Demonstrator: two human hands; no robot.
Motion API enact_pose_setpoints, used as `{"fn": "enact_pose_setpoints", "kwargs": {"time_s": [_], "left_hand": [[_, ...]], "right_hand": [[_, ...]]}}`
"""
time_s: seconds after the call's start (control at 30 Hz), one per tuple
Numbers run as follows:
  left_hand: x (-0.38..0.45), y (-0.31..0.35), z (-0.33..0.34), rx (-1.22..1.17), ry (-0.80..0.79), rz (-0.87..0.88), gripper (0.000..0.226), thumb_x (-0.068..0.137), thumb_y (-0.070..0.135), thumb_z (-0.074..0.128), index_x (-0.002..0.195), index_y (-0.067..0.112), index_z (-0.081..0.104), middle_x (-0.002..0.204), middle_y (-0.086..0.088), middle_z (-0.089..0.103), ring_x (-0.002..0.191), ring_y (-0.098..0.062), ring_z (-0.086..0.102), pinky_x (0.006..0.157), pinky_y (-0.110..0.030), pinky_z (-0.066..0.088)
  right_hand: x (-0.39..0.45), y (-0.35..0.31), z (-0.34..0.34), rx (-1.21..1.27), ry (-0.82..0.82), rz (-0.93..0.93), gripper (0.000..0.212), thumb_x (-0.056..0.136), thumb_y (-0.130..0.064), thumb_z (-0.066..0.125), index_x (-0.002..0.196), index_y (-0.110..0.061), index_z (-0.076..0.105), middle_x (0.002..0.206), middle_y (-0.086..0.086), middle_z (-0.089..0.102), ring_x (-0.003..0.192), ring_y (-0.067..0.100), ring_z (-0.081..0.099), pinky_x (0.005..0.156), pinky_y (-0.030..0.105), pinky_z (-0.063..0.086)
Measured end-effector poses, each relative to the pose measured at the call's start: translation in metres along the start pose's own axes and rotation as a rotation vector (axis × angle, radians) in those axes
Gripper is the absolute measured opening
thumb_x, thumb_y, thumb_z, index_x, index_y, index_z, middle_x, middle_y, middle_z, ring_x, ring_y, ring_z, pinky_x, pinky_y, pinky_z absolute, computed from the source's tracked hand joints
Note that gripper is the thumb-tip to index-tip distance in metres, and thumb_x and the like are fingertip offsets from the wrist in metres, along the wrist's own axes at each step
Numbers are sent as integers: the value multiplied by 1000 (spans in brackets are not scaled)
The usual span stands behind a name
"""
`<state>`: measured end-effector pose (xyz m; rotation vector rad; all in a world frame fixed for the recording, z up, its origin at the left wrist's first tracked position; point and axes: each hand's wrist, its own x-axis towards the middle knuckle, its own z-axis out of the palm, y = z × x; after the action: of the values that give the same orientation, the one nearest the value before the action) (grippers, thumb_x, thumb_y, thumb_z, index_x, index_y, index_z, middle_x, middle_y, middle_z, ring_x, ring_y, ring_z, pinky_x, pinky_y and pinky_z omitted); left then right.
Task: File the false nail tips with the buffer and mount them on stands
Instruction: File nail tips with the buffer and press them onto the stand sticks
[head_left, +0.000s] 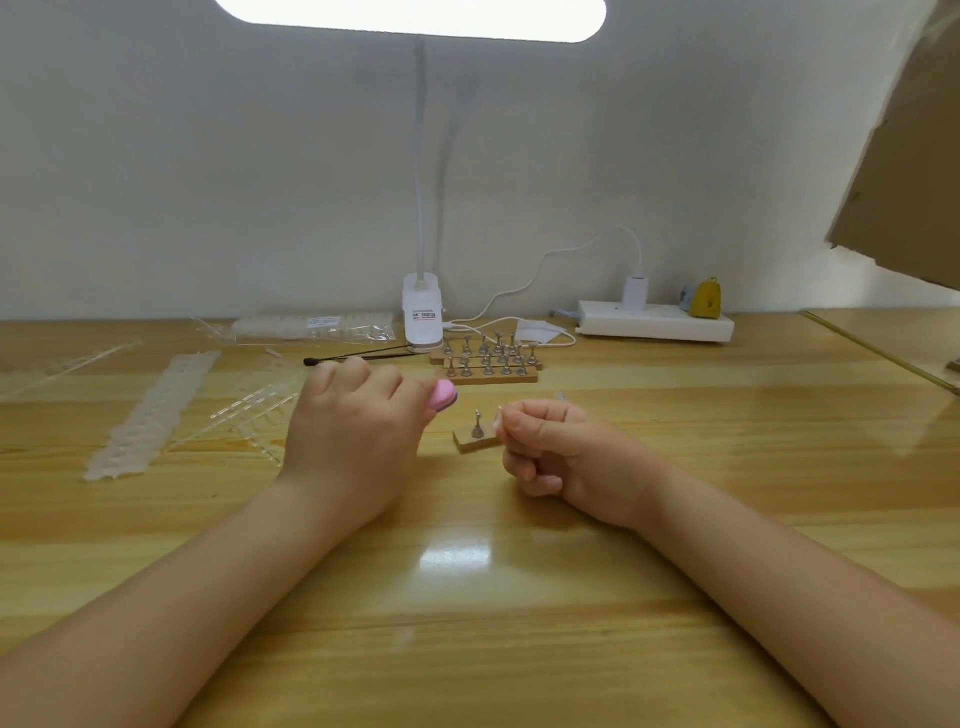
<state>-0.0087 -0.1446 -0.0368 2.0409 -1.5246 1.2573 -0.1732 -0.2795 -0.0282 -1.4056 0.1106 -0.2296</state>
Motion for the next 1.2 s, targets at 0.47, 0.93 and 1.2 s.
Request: {"fn": "enact_pose_setpoints", "kwargs": {"time_s": [0.47,0.93,1.2], "left_hand": [[1,33,-22,-905,-81,-193,25,81,35,64,101,24,74,83,9,67,82,-15,58,77,-47,47],[-7,22,-3,-605,-252,-398,17,92,28,61,107,22,68,100,10,70,98,-15,61,93,-39,40],[-8,24,7,-576,-381,-346,18,95,30,55,110,26,62,118,12,65,109,-12,58,92,-25,28]], "right_hand": [[4,2,0,-78,15,-8,25,88,-33,53,73,-24,71,57,-9,51,50,5,42,41,16,26],[3,16,11,-866,493,-276,26,89,-24,64,64,-17,68,45,-12,47,45,3,43,51,15,31],[8,18,12,-1311,575,-149,26,93,-35,53,94,-24,75,65,-6,63,64,12,55,55,27,40]]}}
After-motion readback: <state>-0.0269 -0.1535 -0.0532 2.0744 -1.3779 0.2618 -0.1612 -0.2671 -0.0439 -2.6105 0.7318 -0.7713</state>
